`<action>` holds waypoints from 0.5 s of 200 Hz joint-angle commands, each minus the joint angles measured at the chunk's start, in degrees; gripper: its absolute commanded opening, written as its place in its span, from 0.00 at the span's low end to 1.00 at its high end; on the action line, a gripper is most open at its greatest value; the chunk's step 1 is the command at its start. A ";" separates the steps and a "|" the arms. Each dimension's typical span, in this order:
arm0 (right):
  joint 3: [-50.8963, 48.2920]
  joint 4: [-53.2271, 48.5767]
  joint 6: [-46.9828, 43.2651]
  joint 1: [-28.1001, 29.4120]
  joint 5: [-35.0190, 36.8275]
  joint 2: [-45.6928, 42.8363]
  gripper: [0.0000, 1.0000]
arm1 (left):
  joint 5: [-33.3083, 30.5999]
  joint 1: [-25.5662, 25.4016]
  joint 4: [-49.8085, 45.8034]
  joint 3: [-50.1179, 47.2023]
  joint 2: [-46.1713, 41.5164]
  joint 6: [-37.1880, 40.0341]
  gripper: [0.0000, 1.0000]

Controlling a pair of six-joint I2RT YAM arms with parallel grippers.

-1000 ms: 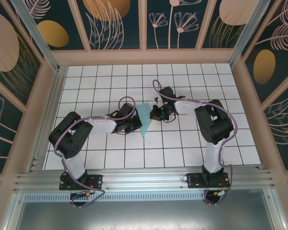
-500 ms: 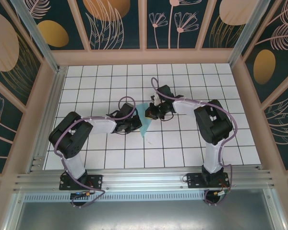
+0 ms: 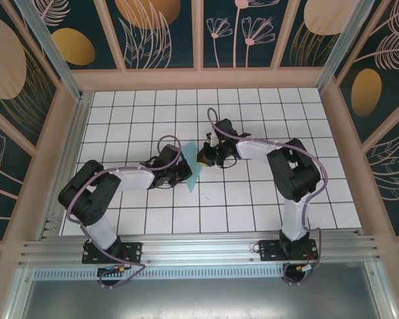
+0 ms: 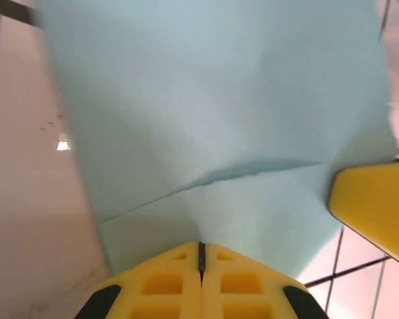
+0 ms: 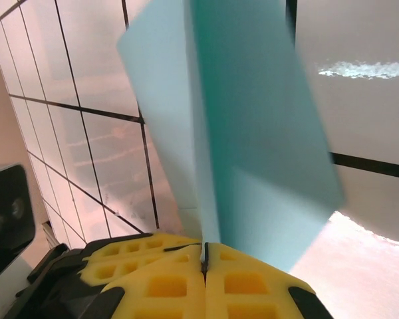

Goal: Fold a paper plane with a square sheet of paper (pick it up from the middle)
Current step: Fourth fold the wing at the center of the table.

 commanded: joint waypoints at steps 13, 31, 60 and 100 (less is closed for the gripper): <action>1.60 1.21 3.09 0.42 0.24 0.81 0.04 | 0.11 0.49 6.84 -3.24 -3.70 -0.50 0.06; 1.82 0.46 3.11 0.44 0.51 0.78 0.04 | 0.25 0.67 7.81 -3.76 -4.07 -0.08 0.08; 2.38 -0.76 3.42 0.41 0.53 1.02 0.04 | 2.85 0.67 15.46 -7.02 -4.96 0.96 0.13; 3.46 -1.66 5.10 0.49 -0.11 1.32 0.04 | -1.84 0.36 13.04 -9.10 -9.28 9.05 0.23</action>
